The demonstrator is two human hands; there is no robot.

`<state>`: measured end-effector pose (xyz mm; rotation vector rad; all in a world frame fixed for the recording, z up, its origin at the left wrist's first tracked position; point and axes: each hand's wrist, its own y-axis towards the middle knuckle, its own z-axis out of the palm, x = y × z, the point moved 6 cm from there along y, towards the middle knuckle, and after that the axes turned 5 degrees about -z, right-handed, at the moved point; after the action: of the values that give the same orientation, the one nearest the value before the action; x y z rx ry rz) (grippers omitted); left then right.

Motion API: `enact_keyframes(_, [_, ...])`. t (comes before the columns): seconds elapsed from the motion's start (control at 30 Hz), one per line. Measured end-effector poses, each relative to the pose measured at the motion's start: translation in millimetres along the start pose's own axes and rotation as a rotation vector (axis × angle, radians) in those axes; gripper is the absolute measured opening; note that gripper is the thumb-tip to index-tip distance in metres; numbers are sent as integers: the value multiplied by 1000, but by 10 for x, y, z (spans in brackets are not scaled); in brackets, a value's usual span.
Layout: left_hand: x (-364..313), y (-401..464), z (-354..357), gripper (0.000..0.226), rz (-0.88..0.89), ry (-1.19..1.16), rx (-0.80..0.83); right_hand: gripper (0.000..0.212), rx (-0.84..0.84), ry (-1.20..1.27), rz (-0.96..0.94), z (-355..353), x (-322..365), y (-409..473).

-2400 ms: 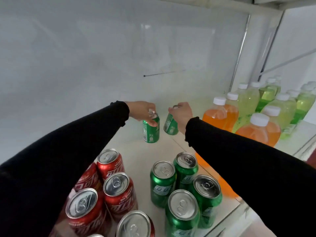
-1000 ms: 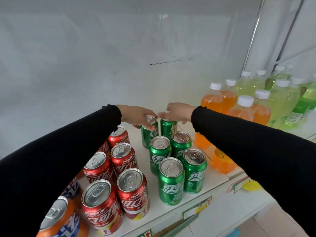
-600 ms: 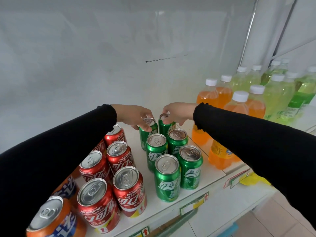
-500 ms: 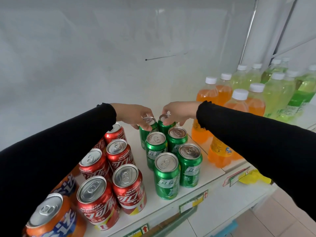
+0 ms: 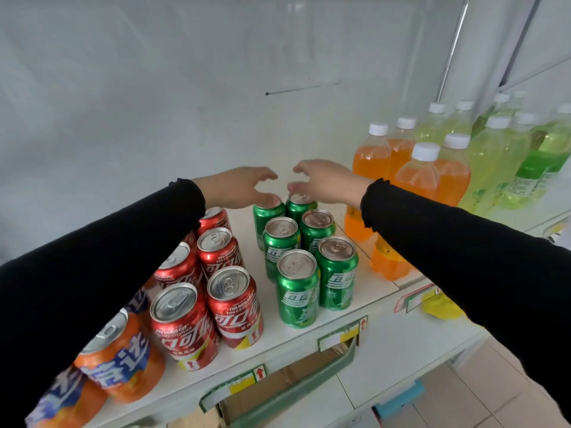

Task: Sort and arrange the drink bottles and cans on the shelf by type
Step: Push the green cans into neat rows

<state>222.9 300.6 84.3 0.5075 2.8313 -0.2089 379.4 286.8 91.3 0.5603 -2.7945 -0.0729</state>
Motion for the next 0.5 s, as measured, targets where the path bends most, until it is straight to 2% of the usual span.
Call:
enact_keyframes(0.1, [-102,-456,-214,61,29,113,-159,48,-218,196,-63,-203,97,-327])
enact_keyframes(0.27, [-385,-1349,-204,56,5,196,-292,32,-381,418,-160,-260,143,-1096])
enact_keyframes(0.37, [-688,-1799,-59,58,-8,164,-376,31,-430,551,-183,-176,68,-1467])
enact_keyframes(0.5, [-972,-2106,367,65,-39,2,-510,48,-463,707,-228,195,-120,-1814])
